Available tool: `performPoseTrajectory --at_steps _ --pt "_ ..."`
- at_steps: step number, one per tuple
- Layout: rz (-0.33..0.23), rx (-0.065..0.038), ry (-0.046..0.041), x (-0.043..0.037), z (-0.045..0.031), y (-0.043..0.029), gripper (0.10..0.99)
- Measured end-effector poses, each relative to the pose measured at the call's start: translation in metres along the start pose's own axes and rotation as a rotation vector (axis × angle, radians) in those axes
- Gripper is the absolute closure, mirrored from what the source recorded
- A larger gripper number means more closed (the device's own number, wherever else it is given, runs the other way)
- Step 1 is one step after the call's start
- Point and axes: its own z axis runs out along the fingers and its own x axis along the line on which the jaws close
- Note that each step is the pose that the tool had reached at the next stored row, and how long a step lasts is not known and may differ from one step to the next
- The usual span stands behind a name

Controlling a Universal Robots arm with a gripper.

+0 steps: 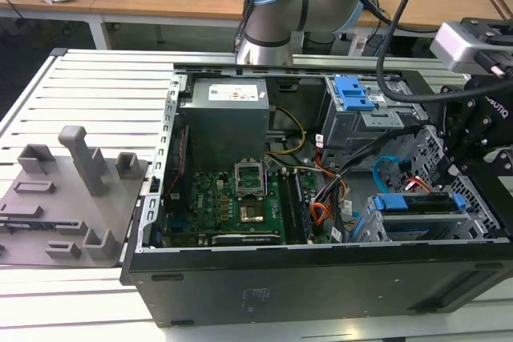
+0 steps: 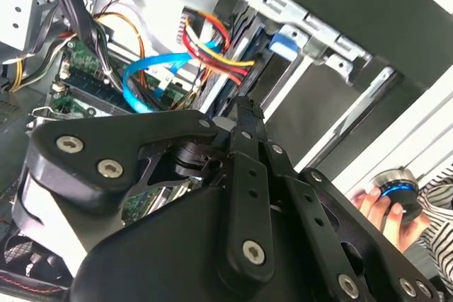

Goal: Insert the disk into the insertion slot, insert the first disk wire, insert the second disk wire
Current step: 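Insert the first disk wire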

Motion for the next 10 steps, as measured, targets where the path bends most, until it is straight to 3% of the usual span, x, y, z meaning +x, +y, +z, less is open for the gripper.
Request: performPoseTrajectory --at_steps 6,10 --pt "0.0 0.0 0.0 0.0 0.0012 0.0148 0.98" --pt "0.0 0.0 -0.0001 -0.0002 0.0122 0.0181 0.98"
